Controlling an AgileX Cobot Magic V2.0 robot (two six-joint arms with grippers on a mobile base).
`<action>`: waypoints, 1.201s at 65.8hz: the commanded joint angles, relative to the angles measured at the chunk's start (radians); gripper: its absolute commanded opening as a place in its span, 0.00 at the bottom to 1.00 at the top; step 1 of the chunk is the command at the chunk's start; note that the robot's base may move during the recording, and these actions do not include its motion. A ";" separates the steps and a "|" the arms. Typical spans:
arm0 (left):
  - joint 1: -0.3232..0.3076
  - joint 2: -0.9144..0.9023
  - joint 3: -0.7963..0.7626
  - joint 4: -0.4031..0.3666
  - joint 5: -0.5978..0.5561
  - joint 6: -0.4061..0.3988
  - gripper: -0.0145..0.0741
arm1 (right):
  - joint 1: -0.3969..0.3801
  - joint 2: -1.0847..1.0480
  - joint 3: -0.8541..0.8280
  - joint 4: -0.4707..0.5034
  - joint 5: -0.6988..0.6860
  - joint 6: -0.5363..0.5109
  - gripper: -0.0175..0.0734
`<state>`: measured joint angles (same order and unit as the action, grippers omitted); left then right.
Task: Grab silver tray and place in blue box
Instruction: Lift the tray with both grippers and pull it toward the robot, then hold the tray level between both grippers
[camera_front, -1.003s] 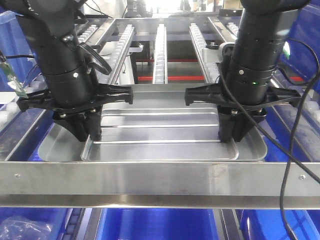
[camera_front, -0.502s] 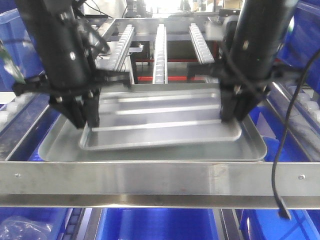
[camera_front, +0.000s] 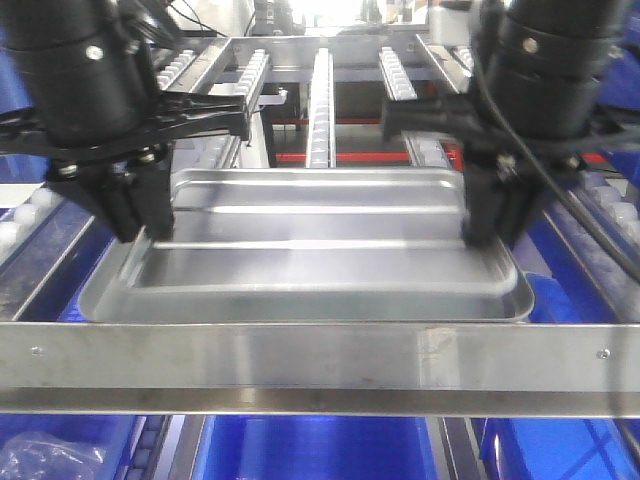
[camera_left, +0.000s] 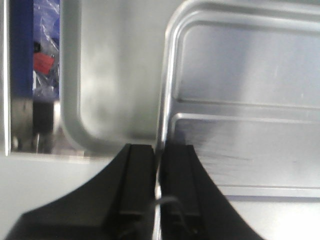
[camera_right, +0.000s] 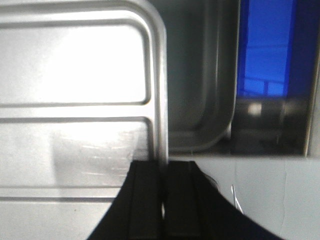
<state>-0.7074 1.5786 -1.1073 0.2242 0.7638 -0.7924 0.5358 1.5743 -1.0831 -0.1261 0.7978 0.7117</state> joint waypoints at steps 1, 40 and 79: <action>-0.048 -0.091 0.005 -0.003 -0.027 -0.034 0.15 | 0.040 -0.090 0.020 -0.006 -0.057 0.052 0.25; -0.313 -0.304 0.198 0.140 0.101 -0.352 0.15 | 0.311 -0.313 0.179 -0.153 0.042 0.413 0.25; -0.372 -0.311 0.198 0.171 0.135 -0.387 0.15 | 0.405 -0.313 0.179 -0.226 0.083 0.501 0.25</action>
<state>-1.0638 1.2999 -0.8826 0.3884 0.9572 -1.1707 0.9398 1.2927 -0.8739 -0.3218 0.9431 1.2026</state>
